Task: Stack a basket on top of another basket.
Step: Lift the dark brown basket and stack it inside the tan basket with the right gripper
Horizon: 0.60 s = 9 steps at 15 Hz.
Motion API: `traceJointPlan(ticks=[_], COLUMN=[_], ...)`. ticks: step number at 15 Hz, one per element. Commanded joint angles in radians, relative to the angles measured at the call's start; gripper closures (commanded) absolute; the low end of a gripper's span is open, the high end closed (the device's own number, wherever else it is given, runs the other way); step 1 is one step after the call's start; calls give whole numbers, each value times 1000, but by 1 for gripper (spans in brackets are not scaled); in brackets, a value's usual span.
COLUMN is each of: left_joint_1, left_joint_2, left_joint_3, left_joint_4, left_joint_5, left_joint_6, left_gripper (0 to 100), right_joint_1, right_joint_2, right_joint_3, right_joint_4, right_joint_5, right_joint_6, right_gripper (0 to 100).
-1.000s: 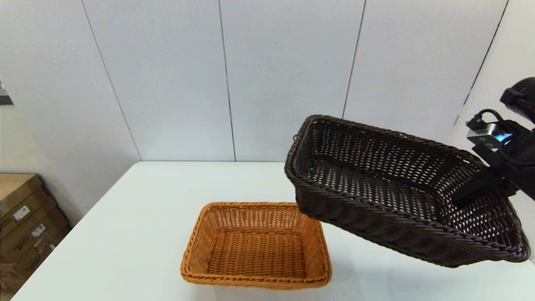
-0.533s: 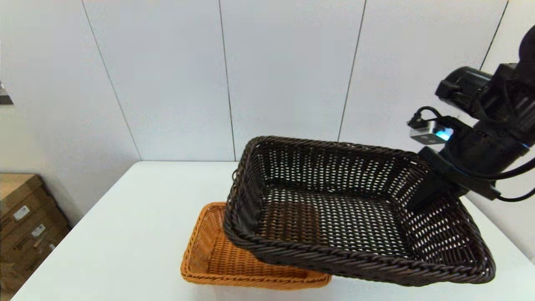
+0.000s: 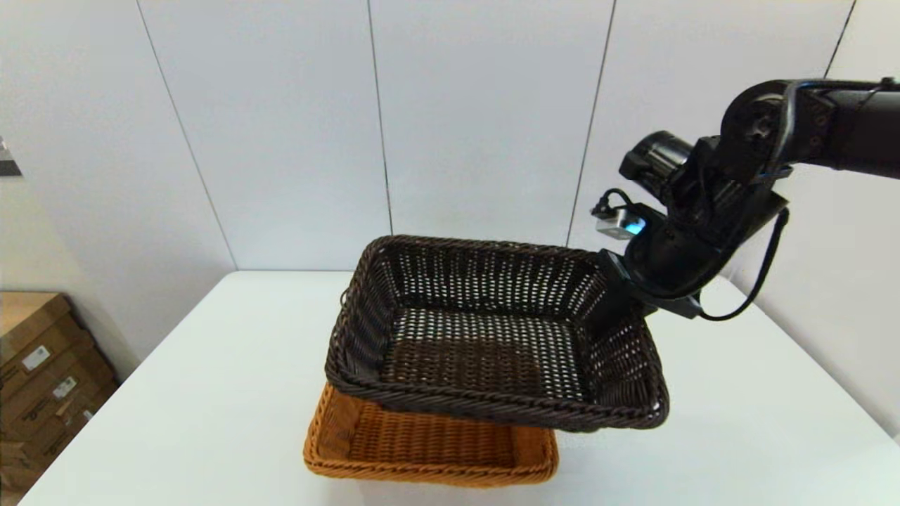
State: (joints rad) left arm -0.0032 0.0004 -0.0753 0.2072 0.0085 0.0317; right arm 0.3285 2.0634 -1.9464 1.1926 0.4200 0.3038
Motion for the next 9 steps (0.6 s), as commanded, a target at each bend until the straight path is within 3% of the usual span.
traceJointPlan(ticks=[1, 9], left_joint_1=[0, 0], left_joint_2=[0, 0], left_joint_3=[0, 0], left_joint_4=[1, 1], left_joint_5=[1, 1], left_joint_6=[1, 1], left_gripper=[0, 0], right_joint_1=[9, 55], right_joint_2=[89, 130], right_joint_3=[-2, -2], right_joint_4=[-64, -79], right_joint_5=[0, -3], right_joint_6=[1, -3], right_gripper=[100, 100])
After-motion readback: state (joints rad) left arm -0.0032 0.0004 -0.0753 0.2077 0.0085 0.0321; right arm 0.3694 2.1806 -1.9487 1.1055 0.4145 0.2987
